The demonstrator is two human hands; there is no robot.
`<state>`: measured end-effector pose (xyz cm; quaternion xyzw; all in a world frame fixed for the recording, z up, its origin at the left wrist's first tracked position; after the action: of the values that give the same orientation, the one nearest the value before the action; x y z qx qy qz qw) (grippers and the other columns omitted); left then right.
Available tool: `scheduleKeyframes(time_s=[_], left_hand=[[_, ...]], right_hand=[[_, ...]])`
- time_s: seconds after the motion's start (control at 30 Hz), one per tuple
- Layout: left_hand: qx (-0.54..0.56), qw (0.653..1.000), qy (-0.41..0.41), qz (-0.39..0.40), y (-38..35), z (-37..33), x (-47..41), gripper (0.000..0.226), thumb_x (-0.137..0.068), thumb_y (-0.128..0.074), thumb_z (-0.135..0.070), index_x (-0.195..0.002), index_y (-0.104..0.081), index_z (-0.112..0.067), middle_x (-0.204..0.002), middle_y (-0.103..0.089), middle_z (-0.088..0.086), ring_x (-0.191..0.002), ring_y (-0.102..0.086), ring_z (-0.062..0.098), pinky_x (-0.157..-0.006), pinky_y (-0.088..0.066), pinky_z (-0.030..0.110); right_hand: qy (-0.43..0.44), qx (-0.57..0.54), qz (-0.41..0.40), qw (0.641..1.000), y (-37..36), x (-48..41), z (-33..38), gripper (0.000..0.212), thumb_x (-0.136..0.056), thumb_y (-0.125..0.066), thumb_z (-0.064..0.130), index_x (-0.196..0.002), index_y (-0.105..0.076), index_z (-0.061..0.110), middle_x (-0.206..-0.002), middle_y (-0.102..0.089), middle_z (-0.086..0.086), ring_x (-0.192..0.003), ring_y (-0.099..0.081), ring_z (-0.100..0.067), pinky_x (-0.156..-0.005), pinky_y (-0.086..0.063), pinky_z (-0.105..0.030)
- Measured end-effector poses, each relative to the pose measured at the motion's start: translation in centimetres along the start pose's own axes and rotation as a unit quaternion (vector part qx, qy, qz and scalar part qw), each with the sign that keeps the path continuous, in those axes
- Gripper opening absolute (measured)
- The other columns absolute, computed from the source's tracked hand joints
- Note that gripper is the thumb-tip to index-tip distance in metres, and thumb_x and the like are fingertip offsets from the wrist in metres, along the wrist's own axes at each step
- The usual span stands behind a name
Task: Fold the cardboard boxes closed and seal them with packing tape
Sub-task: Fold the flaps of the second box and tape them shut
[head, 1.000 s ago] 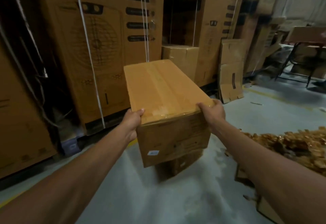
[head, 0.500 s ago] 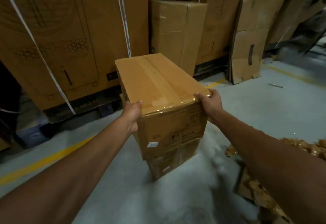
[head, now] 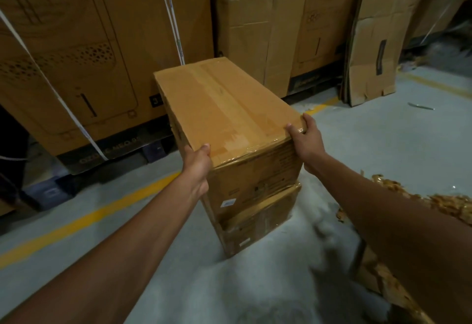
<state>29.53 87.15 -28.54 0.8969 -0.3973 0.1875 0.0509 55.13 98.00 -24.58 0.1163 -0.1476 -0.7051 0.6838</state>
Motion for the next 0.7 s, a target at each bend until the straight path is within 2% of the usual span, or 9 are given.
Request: scheduleKeyframes(time_s=[0.07,0.13,0.23,0.33,0.5,0.63,0.7], left_hand=[[-0.013,1.000,0.021,-0.014,0.0,-0.2,0.4,0.061,-0.099,-0.052,-0.039,-0.151,-0.028,-0.020,-0.146,-0.047,0.011,-0.130,-0.049,0.037,-0.106,-0.043,0.055],[-0.019,0.999,0.032,-0.015,0.3,-0.6,1.3,0.062,-0.097,-0.052,-0.048,-0.147,-0.036,-0.015,-0.140,-0.053,0.013,-0.125,-0.052,0.037,-0.104,-0.045,0.053],[-0.024,1.000,0.010,0.004,1.8,-1.3,2.9,0.065,-0.096,-0.048,-0.055,-0.145,-0.042,-0.013,-0.138,-0.055,0.012,-0.124,-0.054,0.037,-0.104,-0.046,0.052],[-0.031,0.999,-0.005,0.023,4.8,-1.9,5.1,0.080,-0.085,-0.044,-0.068,-0.147,-0.040,-0.016,-0.145,-0.051,0.010,-0.127,-0.053,0.036,-0.104,-0.045,0.055],[-0.075,0.994,-0.040,0.064,12.4,-5.3,13.8,0.062,-0.101,-0.035,-0.057,-0.146,-0.042,-0.016,-0.145,-0.052,0.007,-0.125,-0.053,0.033,-0.104,-0.046,0.051],[-0.163,0.977,-0.122,0.070,20.4,-10.5,21.6,0.062,-0.104,-0.032,-0.052,-0.156,-0.026,-0.019,-0.161,-0.029,0.002,-0.143,-0.034,0.030,-0.114,-0.034,0.046],[-0.188,0.961,-0.192,0.064,25.4,-14.0,26.0,0.062,-0.104,-0.032,-0.052,-0.158,-0.022,-0.021,-0.163,-0.024,0.000,-0.147,-0.027,0.026,-0.115,-0.028,0.042]], right_hand=[[-0.009,0.050,-0.050,0.997,-0.4,1.2,0.5,0.063,-0.098,-0.046,0.050,-0.153,-0.025,0.029,-0.154,-0.026,-0.016,-0.138,-0.032,-0.041,-0.114,-0.030,-0.055],[0.002,0.080,-0.095,0.992,-1.0,3.8,1.3,0.059,-0.100,-0.044,0.046,-0.152,-0.028,0.023,-0.158,-0.018,-0.017,-0.141,-0.022,-0.044,-0.115,-0.025,-0.053],[0.050,0.111,-0.091,0.988,-2.6,8.8,2.8,0.060,-0.100,-0.048,0.042,-0.153,-0.028,0.023,-0.162,-0.015,-0.012,-0.144,-0.019,-0.040,-0.114,-0.026,-0.049],[0.078,0.113,-0.066,0.988,-3.5,14.3,4.6,0.062,-0.099,-0.050,0.042,-0.154,-0.026,0.024,-0.162,-0.019,-0.009,-0.146,-0.021,-0.035,-0.115,-0.027,-0.047],[0.103,0.122,-0.061,0.985,-4.5,26.0,9.5,0.067,-0.098,-0.053,0.042,-0.155,-0.024,0.023,-0.161,-0.022,-0.008,-0.147,-0.021,-0.030,-0.116,-0.025,-0.045],[0.131,0.092,-0.062,0.985,-6.1,37.0,15.5,0.069,-0.097,-0.054,0.042,-0.155,-0.022,0.022,-0.160,-0.024,-0.005,-0.146,-0.023,-0.026,-0.116,-0.028,-0.045],[0.152,0.082,-0.064,0.983,-6.8,42.3,19.2,0.068,-0.097,-0.054,0.043,-0.154,-0.024,0.021,-0.159,-0.026,-0.005,-0.145,-0.025,-0.025,-0.116,-0.030,-0.045]])
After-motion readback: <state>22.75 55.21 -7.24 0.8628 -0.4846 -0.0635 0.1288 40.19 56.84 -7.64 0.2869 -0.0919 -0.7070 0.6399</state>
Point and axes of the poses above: each hand's wrist, its own x-axis away from the middle knuckle, its own y-axis out of the back of the hand, z = x × y, the point moved 5 cm from there along -x, towards the middle knuckle
